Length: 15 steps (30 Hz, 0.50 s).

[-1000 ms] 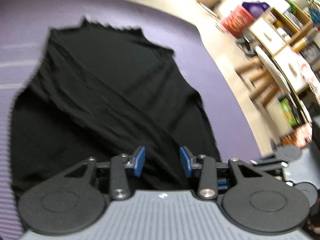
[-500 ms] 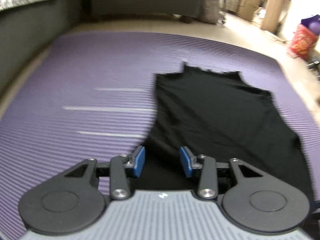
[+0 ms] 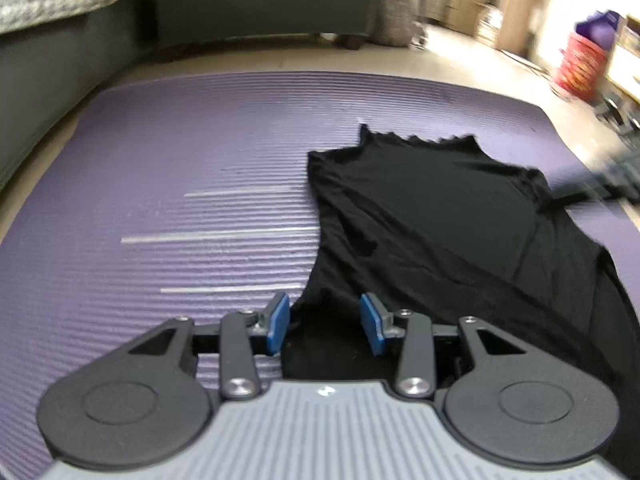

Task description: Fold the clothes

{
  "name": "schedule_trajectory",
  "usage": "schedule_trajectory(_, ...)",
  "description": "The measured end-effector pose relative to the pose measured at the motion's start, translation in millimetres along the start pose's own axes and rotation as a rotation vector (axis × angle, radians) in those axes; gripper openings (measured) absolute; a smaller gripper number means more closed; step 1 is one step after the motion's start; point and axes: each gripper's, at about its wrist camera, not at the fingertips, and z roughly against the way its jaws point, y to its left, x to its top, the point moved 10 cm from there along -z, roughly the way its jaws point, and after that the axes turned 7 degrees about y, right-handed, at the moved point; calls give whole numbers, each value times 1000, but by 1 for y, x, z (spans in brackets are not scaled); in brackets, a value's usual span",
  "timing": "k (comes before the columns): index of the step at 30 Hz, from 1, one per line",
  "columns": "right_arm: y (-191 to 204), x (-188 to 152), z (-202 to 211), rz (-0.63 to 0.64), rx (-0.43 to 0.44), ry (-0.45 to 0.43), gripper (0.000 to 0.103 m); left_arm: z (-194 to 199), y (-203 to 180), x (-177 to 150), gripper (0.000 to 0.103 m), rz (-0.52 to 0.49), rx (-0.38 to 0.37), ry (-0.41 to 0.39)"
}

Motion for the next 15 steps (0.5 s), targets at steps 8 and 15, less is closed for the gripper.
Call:
schedule_trajectory(8, 3, 36, -71, 16, 92, 22, 24, -9, 3, -8, 42, -148, -16, 2)
schedule_trajectory(15, 10, 49, -101, 4, 174, -21, 24, -13, -7, -4, 39, -189, 2, -65)
